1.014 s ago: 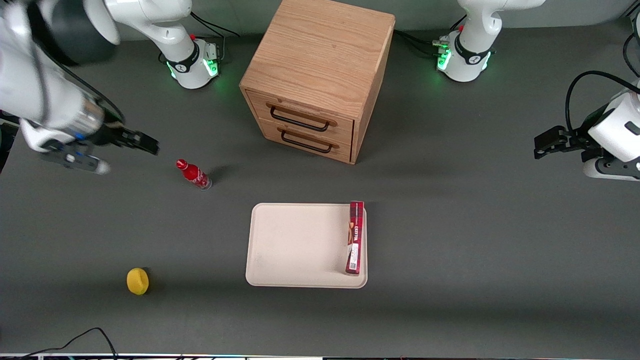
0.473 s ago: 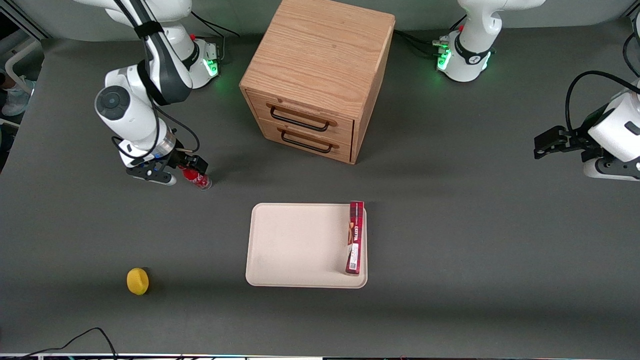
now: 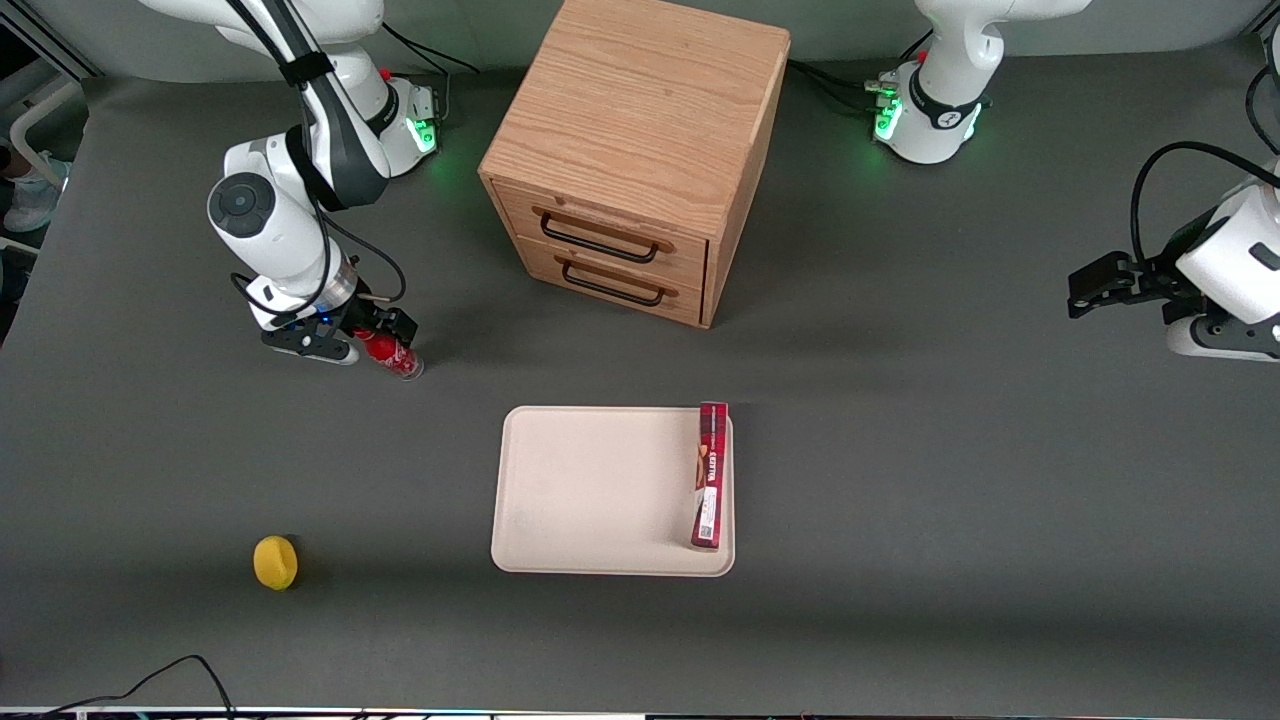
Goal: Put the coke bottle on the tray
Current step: 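Move the right gripper down to the red Coca-Cola bottle and close on it, then lift the bottle and carry it toward the cream tray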
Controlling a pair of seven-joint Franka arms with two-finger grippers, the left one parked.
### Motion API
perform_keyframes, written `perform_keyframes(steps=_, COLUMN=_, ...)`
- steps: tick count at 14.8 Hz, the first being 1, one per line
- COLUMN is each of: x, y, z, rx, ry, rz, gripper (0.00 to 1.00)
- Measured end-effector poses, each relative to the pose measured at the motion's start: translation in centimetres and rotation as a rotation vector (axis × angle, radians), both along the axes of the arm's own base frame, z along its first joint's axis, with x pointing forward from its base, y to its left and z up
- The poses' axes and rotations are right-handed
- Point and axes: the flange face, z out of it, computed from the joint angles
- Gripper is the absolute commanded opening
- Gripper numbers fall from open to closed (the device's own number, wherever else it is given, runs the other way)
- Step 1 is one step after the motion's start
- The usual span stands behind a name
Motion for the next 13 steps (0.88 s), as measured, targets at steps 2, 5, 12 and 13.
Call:
perform_keyframes(steps=2, x=0.0, y=0.0, z=0.0, rx=-0.009, ry=-0.002, rz=0.011, gripper=0.0)
perform_keyframes(steps=5, x=0.0, y=0.0, z=0.0, rx=-0.03, ry=-0.007, rz=0.036, gripper=0.0)
perform_keyframes(steps=12, x=2.1, y=0.2, z=5.1, rx=-0.073, ry=0.055, rz=0.029, gripper=0.0)
perform_keyframes(steps=13, x=3.1, y=0.3, z=8.4, rx=-0.086, ry=0.074, rz=0.021, gripper=0.0)
